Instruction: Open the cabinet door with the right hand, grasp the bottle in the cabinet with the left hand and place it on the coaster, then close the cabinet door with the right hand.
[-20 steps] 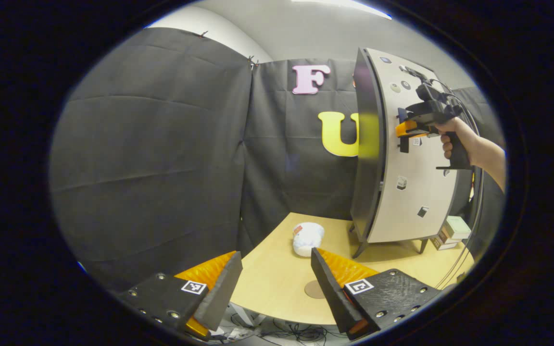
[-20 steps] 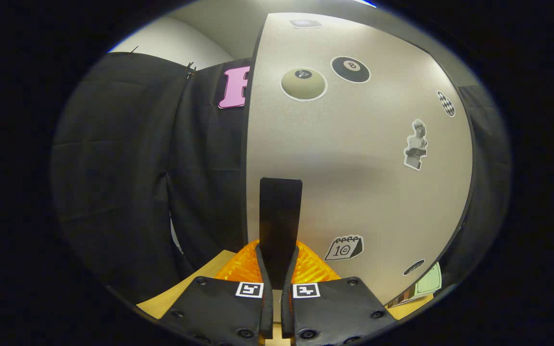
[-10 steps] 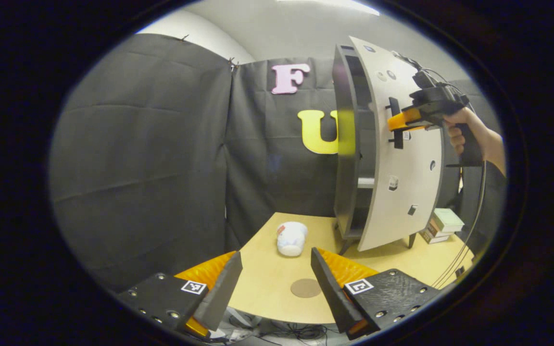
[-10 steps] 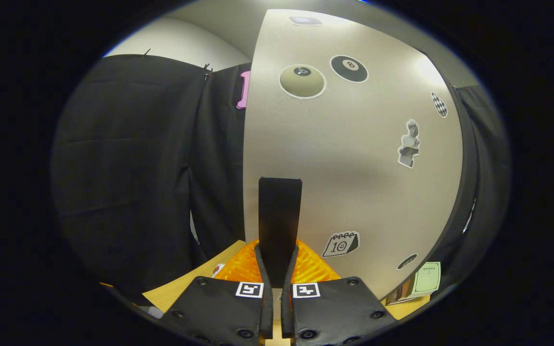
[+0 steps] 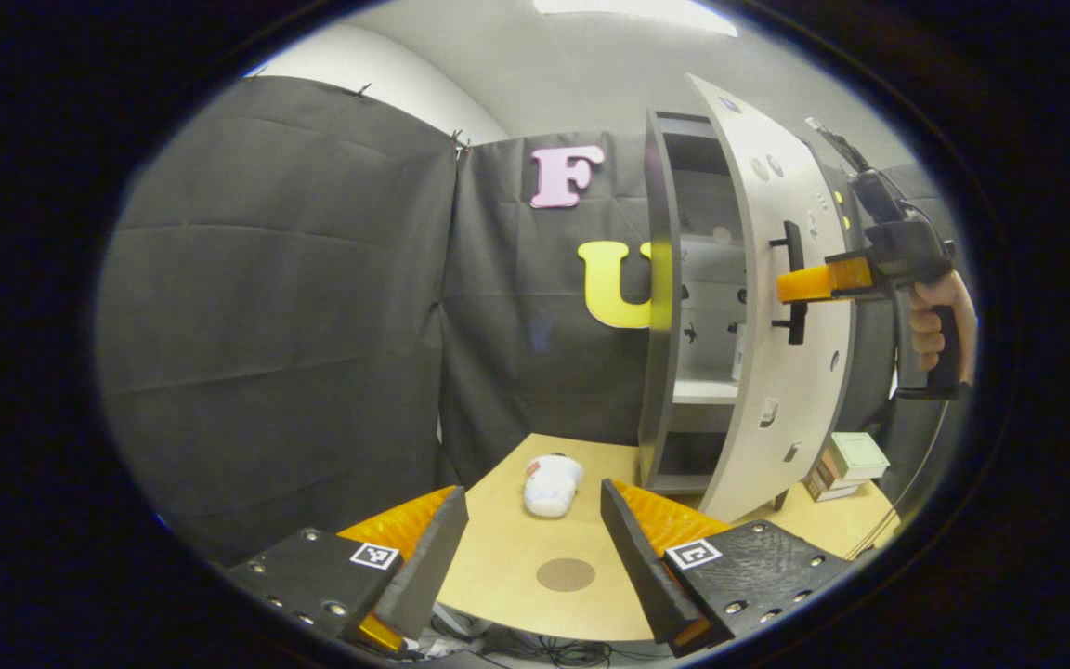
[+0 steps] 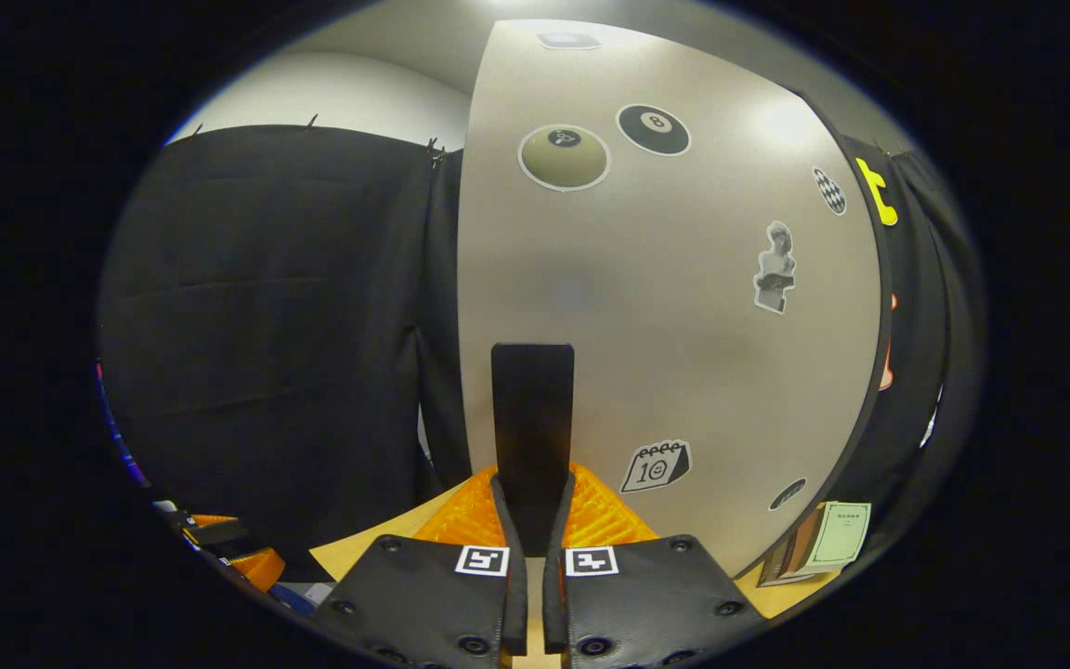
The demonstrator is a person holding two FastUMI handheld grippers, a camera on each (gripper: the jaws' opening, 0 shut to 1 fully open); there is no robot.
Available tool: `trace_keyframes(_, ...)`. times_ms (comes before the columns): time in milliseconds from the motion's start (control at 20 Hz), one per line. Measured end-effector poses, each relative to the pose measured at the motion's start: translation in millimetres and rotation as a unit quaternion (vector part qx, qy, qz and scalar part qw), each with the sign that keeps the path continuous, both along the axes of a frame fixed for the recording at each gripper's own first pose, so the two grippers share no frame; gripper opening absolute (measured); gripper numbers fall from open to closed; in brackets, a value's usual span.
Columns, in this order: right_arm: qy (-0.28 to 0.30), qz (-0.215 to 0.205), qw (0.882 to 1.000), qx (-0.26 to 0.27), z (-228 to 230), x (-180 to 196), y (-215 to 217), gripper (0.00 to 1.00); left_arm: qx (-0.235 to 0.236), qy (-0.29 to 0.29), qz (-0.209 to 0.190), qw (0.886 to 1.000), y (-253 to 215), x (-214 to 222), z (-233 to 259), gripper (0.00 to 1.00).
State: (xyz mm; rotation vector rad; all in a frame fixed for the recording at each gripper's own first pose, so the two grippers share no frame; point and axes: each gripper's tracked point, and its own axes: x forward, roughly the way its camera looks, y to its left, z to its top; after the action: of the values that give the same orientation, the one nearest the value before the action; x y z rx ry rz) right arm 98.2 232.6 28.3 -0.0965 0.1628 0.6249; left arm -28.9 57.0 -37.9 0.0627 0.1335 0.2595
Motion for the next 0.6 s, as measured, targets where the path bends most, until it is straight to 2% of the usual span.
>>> trace_keyframes(150,0.003,0.019,1.000,0.012,1.4,-1.6,-4.3,0.08,0.018,0.000,0.004,1.000,-21.0,-10.2,7.9,0.87)
trace_keyframes(350,0.000,0.034,0.999,0.017,1.0,-4.0,-10.8,0.08,0.016,-0.005,0.000,1.000,-55.7,-33.3,10.7,0.88)
trace_keyframes(600,0.000,0.038,0.999,0.029,-0.4,-7.4,-22.4,0.06,0.023,0.009,-0.010,1.000,-96.1,-51.4,4.4,0.89)
